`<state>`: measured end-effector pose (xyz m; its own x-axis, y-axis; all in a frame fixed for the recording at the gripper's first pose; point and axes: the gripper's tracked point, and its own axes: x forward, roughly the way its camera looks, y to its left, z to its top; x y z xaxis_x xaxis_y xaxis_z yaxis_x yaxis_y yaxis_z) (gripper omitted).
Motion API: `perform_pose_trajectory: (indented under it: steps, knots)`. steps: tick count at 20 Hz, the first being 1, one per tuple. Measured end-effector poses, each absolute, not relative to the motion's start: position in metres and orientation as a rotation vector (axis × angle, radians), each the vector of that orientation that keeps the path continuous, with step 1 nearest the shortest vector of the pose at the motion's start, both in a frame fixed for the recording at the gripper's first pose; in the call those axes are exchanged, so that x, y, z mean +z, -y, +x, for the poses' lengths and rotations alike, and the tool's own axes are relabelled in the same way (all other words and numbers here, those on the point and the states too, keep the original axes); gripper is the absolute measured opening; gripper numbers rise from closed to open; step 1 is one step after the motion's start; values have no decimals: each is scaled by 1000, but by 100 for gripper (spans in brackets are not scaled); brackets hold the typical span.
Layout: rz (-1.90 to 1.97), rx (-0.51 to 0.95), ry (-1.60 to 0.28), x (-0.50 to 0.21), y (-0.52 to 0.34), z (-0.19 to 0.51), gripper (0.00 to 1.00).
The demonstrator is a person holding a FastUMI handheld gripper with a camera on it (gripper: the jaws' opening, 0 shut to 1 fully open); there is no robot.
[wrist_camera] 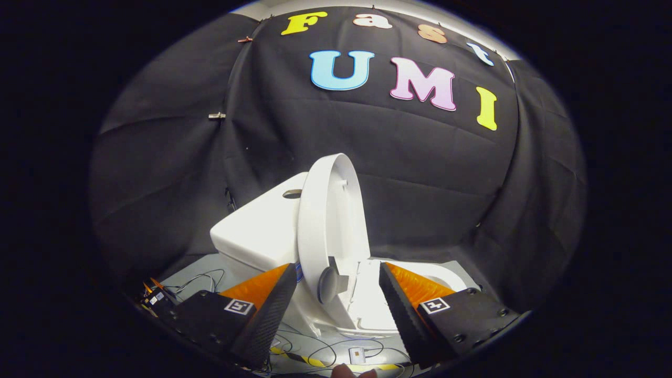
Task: Open the toilet lid.
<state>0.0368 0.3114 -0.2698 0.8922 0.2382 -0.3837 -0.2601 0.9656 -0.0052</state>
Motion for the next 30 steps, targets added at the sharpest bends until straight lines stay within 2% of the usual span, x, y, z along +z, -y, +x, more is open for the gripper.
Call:
perform_pose_trajectory:
  steps: [12, 30]
  knots:
    - [41, 251, -290, -177, -259, 34, 99]
    - [105, 149, -78, -42, -119, 5, 99]
